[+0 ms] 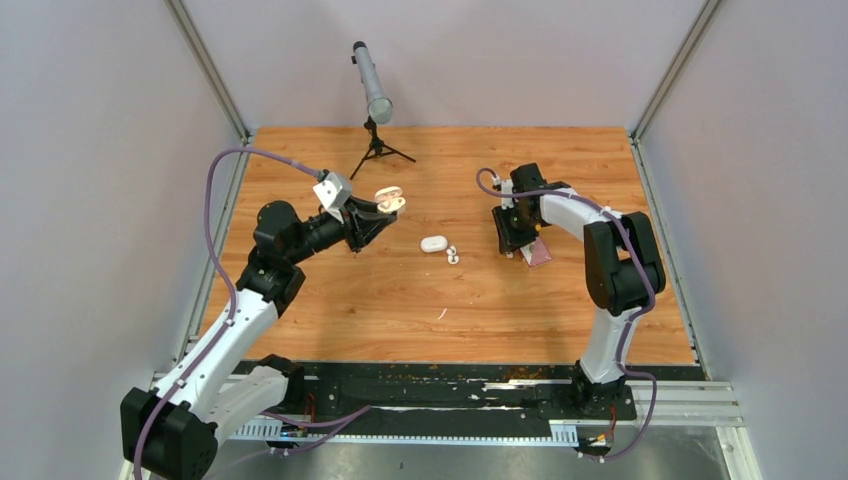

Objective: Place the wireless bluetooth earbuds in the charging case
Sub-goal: Adjust the earbud at the center of the board.

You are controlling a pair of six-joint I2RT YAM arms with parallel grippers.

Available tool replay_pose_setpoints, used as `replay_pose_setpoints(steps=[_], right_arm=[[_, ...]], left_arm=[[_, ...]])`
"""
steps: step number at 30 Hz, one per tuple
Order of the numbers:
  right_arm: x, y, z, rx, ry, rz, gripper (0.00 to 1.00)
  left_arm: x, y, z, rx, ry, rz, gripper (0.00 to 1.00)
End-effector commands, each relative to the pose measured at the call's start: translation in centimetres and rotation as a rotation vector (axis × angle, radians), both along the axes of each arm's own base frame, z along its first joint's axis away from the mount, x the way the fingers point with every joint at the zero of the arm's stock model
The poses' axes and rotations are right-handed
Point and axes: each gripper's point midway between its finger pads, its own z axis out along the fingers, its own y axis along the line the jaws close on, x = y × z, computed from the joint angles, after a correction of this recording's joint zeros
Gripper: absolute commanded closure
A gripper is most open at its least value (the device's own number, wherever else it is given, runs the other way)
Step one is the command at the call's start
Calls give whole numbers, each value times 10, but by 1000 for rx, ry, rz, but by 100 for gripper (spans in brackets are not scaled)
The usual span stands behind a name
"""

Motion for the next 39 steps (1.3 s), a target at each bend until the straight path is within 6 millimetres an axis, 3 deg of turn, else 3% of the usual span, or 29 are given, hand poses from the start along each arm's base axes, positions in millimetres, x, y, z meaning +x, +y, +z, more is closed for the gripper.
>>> replay_pose_setpoints(steps=[1,7,16,27,32,35,39], right_arm=[[0,-3,-4,-12,7,-20,65],[-18,-10,-3,-25,24,-49,63],[-13,-17,-7,-71,9,-53,67],[-24,-23,-11,-109,29,-44,71],[-23,-21,-11,-112,16,-24,78],[-17,-16,2,-88,-12,16,90],[-14,-2,44,-13,-73,102,100]], left_arm=[[-2,3,10,-9,-54,7,100],[-1,3,9,-12,-49,7,100],[0,3,11,-17,-50,7,100],[0,3,9,-15,-51,10,100],[2,2,9,-18,-51,11,100],[2,3,8,-12,-48,13,100],[1,4,1,12,-47,10,100]])
